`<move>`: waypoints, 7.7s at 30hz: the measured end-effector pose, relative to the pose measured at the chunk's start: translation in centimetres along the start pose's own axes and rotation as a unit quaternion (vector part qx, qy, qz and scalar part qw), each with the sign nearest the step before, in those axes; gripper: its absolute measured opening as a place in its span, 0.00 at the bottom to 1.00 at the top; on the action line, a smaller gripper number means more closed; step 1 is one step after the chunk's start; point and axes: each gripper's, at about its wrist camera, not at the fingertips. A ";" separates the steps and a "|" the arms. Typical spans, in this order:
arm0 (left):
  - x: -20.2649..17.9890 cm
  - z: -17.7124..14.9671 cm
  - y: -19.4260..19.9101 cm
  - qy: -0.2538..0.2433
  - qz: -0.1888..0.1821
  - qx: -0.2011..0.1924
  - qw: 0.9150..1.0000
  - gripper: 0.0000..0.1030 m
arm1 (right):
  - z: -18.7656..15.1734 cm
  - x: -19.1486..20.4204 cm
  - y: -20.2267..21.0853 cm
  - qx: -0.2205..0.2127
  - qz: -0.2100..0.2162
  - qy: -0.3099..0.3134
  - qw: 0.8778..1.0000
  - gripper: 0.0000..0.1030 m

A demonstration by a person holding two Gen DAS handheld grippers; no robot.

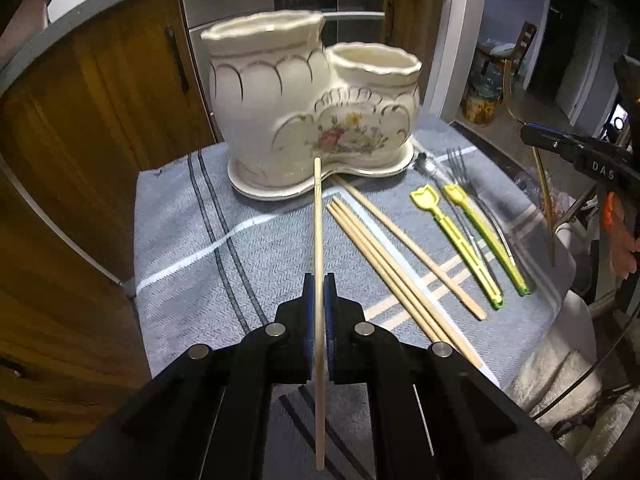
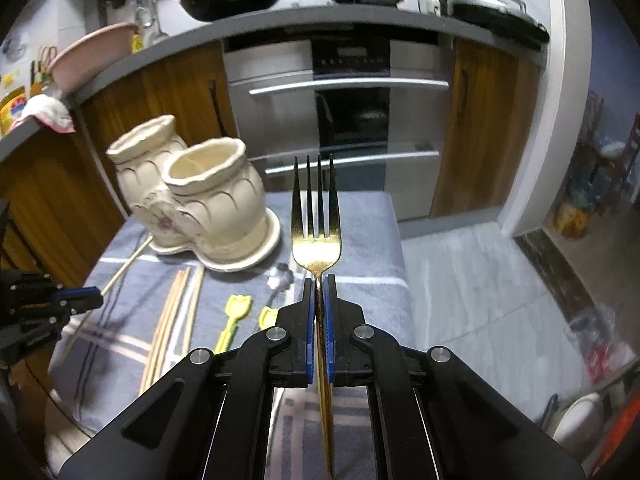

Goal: Organize utensils
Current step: 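Lift the chopstick with the left tool while the right tool carries the gold fork to the holder, then drop chopstick into larger cup with left tool while right tool drops fork into smaller cup, then move both open tools back over the remaining utensils, then grasp another wooden chopstick with the left tool while the right tool grasps the silver fork, then lift the chopstick with the left tool while the right tool carries the silver fork to the holder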

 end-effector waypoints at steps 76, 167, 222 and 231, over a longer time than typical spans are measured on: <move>6.4 9.9 2.0 0.093 -0.013 -0.320 0.943 0.41 | 12.1 4.7 -4.7 -0.121 0.070 -0.021 0.990 0.05; -2.7 -1.3 -5.0 0.103 0.051 0.045 0.992 0.94 | -3.4 0.5 -3.4 0.064 -0.024 0.012 0.998 0.95; -0.6 0.5 -5.6 0.016 0.009 0.062 0.998 0.10 | -2.7 0.5 -7.7 0.153 0.030 0.022 0.988 0.06; -0.2 0.1 -4.3 0.015 0.003 0.024 1.000 0.05 | -2.6 0.6 -5.0 0.090 0.038 0.023 0.995 0.06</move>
Point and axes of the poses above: each gripper's, at about its wrist camera, not at the fingertips, and y roughly against the way its jaws point, x to its left, z to its top, and after that the axes turned 6 degrees about x, right-handed
